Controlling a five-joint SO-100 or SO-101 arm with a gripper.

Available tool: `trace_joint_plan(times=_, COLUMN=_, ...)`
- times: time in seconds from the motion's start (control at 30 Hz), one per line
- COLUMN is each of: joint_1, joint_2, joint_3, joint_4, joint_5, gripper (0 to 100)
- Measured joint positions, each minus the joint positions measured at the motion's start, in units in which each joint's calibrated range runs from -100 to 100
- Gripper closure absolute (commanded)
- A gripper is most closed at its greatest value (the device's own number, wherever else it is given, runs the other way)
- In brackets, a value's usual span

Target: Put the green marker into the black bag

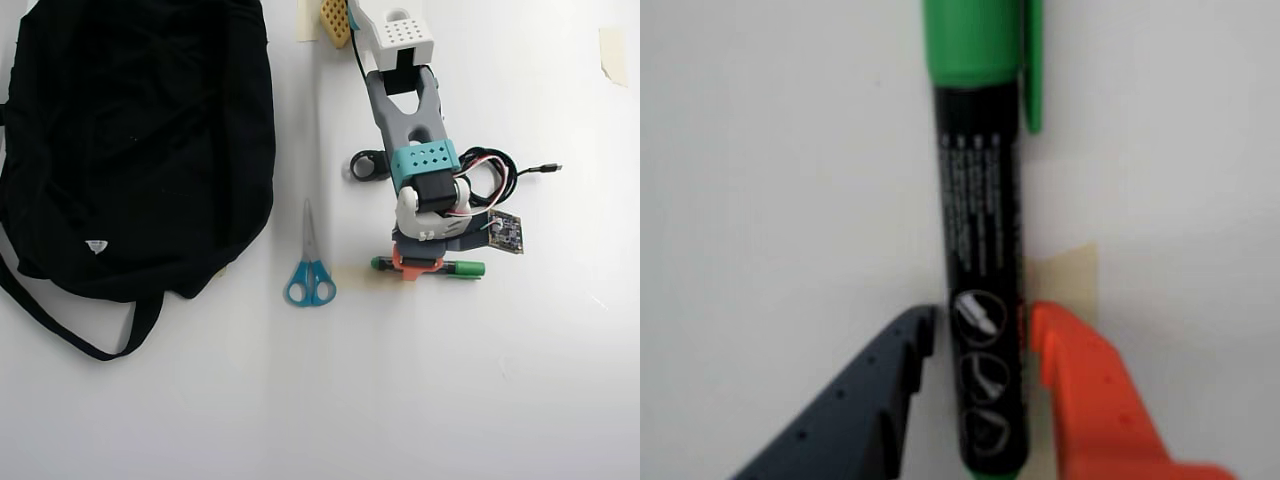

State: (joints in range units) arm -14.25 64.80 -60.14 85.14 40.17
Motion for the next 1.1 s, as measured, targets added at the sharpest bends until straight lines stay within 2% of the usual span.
trace_joint_plan(times=0.93, joint_1=0.0, joint_2=0.0, joint_3=0.0, joint_4=2.1, joint_5=0.0, gripper=87)
trace_joint_plan(times=1.1, joint_1=0.0, joint_2=0.0, joint_3=0.0, joint_4=2.1, joint_5=0.0, gripper=93)
